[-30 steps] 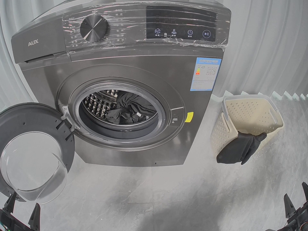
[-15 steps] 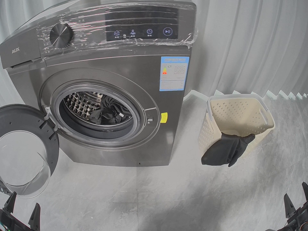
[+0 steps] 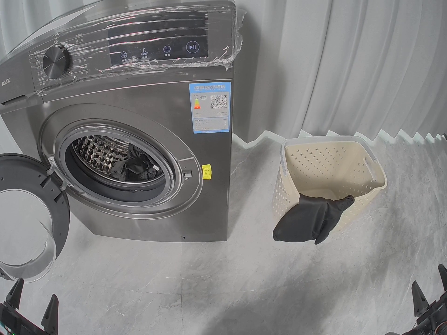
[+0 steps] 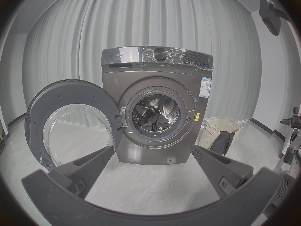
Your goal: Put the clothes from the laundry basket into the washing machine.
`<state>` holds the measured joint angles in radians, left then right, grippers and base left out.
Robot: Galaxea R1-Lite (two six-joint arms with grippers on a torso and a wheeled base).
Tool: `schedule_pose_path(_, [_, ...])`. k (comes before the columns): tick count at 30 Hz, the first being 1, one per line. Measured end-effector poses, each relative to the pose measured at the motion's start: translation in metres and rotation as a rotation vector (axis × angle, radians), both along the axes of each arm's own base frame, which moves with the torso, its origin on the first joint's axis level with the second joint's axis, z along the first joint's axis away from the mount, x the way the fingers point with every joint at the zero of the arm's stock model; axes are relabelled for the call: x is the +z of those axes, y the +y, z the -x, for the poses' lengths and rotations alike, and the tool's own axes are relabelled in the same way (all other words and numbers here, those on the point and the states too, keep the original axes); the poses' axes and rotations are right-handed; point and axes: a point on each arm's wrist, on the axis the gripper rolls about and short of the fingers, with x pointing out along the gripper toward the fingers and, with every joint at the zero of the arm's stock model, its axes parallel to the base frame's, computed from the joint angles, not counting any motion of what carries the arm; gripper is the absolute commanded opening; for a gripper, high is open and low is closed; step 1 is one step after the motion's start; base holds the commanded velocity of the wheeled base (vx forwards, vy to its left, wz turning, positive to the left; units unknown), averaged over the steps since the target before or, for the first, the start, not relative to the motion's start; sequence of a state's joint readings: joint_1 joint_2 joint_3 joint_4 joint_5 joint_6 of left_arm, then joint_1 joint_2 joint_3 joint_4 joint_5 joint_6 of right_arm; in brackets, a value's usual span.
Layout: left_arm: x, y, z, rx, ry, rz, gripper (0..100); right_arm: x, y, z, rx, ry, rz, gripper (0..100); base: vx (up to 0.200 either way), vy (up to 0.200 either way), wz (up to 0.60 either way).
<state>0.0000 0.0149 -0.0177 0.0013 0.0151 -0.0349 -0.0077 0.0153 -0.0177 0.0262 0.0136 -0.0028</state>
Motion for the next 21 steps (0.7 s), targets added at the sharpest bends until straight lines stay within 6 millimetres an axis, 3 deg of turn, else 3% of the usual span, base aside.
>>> schedule_pose_path(16, [0.0000, -0.0001, 0.0000, -0.003, 0.001, 0.002, 100, 0.0000, 0.0000, 0.0000, 0.000, 0.000, 0.000, 100, 0.000, -0.200, 0.00])
schedule_pose_path(21, [0.0000, -0.0001, -0.0001, -0.004, 0.001, 0.003, 100, 0.0000, 0.0000, 0.0000, 0.000, 0.000, 0.000, 100, 0.000, 0.000, 0.00])
